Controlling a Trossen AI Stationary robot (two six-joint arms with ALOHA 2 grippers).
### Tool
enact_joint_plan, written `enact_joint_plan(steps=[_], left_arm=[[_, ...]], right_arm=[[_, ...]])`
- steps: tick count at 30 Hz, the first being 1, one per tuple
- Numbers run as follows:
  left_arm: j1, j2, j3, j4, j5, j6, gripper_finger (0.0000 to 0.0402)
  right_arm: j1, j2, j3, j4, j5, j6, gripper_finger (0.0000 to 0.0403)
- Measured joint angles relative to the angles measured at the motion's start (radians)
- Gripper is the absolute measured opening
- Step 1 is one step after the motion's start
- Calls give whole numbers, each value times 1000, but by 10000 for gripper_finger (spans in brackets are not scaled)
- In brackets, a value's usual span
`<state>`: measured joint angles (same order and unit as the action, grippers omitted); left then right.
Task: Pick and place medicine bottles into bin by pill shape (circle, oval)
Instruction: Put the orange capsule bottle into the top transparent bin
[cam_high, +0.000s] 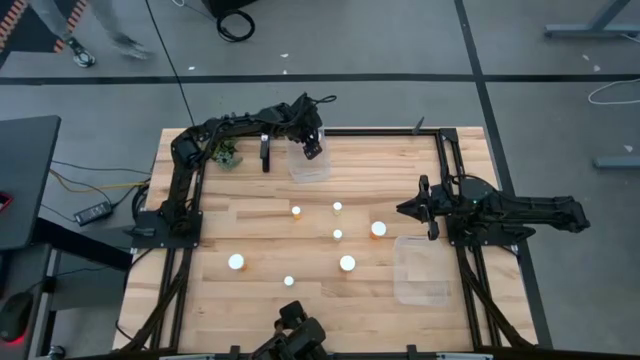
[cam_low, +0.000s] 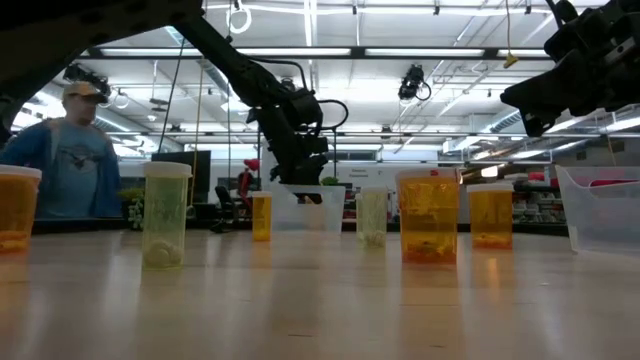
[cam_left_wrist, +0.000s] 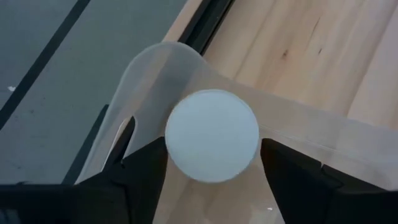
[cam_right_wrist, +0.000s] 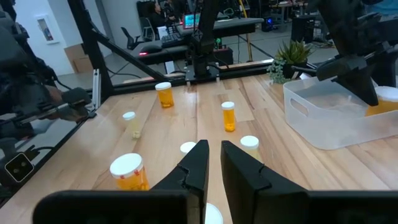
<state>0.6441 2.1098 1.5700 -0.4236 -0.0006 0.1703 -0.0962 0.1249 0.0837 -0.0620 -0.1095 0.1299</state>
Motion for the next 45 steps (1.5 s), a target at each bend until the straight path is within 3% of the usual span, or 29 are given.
enact_joint_plan(steps=[10, 23, 30, 36, 45], left_arm=[[-4, -25, 16, -28, -15, 25, 290], [-61, -31, 176, -209, -41, 66, 291], [-154, -31, 227, -267, -14, 112, 289], [-246, -31, 244, -316, 71, 131, 271], [-412, -31, 245, -371, 78, 169, 260]], right_arm=[[0, 0, 0, 0, 0, 0, 49], [0, 0, 0, 0, 0, 0, 49], [0, 0, 0, 0, 0, 0, 49], [0, 0, 0, 0, 0, 0, 49], [0, 0, 0, 0, 0, 0, 49]])
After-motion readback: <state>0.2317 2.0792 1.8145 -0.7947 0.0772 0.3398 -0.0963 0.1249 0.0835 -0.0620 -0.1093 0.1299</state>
